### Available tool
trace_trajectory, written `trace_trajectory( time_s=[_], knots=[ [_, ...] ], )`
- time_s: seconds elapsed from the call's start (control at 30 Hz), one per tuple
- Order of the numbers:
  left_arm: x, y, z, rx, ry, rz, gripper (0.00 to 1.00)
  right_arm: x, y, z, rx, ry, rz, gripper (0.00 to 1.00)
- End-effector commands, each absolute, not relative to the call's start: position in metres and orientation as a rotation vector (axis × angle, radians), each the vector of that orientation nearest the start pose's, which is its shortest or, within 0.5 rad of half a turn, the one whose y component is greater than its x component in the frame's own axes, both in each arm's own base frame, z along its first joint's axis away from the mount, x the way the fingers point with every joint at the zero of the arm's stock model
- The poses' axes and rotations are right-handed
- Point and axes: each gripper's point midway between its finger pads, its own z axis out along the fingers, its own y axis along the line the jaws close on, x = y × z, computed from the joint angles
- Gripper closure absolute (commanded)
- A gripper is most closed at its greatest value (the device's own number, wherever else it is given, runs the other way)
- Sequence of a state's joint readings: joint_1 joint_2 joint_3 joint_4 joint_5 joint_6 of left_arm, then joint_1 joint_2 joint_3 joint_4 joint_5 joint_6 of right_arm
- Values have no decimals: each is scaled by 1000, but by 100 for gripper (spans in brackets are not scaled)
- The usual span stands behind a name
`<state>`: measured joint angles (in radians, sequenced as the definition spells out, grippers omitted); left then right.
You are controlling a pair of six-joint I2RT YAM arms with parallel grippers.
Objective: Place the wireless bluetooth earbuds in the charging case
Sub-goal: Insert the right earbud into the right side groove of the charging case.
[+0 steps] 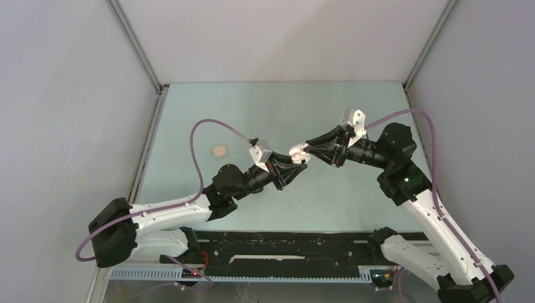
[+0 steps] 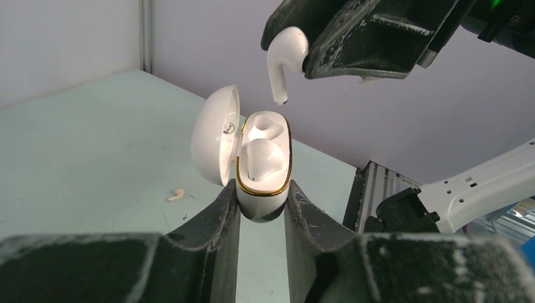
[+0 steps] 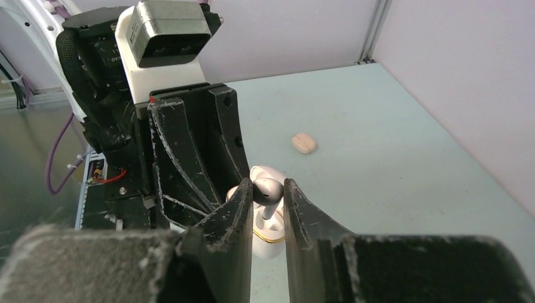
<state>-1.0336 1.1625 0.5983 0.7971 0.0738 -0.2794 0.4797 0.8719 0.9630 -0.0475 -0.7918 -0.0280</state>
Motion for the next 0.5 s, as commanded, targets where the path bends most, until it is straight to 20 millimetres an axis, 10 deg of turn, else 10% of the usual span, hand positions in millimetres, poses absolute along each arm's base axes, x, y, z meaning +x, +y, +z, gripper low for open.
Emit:
trace_trajectory(
  time_s=[0.0, 0.47],
  knots=[
    [189, -352, 330, 553, 1202, -1130, 100, 200, 243, 363, -1009, 1274, 922, 100],
    [189, -349, 329, 555, 1196, -1118, 100, 206, 245, 349, -1006, 1292, 911, 100]
  ],
)
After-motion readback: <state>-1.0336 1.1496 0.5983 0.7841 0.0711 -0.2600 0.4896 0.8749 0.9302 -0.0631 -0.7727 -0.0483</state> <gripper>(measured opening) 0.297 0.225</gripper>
